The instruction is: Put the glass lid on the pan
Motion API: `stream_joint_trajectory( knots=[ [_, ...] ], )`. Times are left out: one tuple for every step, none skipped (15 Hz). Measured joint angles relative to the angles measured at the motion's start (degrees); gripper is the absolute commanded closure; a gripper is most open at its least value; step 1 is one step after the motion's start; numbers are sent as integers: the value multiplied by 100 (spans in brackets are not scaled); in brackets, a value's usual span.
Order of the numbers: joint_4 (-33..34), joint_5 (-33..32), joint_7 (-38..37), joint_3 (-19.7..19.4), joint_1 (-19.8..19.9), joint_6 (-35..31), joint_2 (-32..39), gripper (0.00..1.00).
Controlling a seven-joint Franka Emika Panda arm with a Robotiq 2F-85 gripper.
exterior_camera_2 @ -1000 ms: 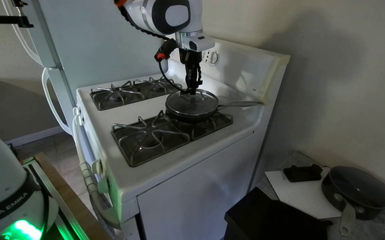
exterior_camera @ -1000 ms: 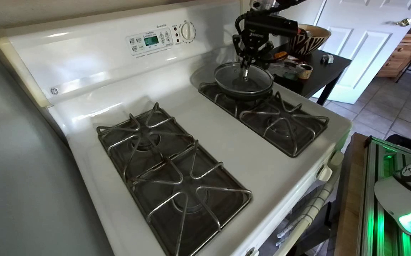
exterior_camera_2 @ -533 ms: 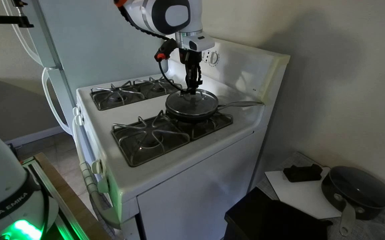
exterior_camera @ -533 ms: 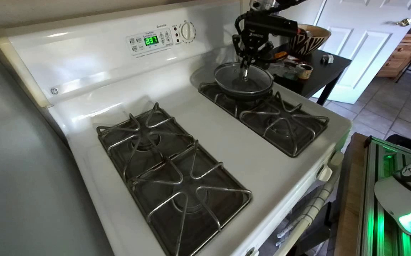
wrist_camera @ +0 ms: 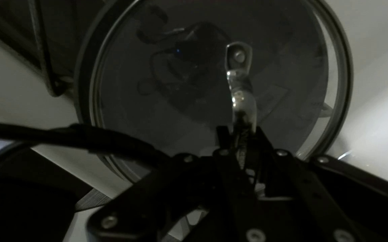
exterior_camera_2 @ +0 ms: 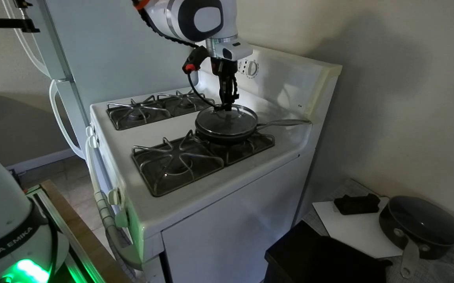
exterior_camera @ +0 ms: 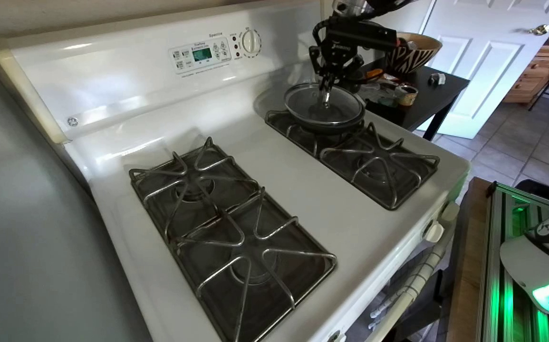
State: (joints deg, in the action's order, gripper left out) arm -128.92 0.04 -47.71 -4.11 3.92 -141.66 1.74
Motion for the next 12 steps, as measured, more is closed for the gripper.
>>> stream_joint_trajectory(
  knots=[
    [-10,-13,25,0,-4,-35,-1,97],
    [-20,-17,53,0,-7,-67,-2,97],
    [-29,-18,80,0,-9,-91,-5,97],
    [-34,-18,97,0,-9,-100,-7,97],
    [-36,-18,114,0,-9,-100,-9,97],
    [-39,-18,130,0,-9,-100,-11,97],
    [-42,-18,144,0,-8,-100,-13,97],
    [-45,-18,154,0,-8,-100,-16,97],
    [-47,-18,162,0,-8,-100,-18,97],
    [-50,-18,167,0,-7,-99,-20,97],
    [-53,-21,171,0,-7,-96,-23,97],
    [-57,-28,174,0,-7,-89,-28,97]
  ],
)
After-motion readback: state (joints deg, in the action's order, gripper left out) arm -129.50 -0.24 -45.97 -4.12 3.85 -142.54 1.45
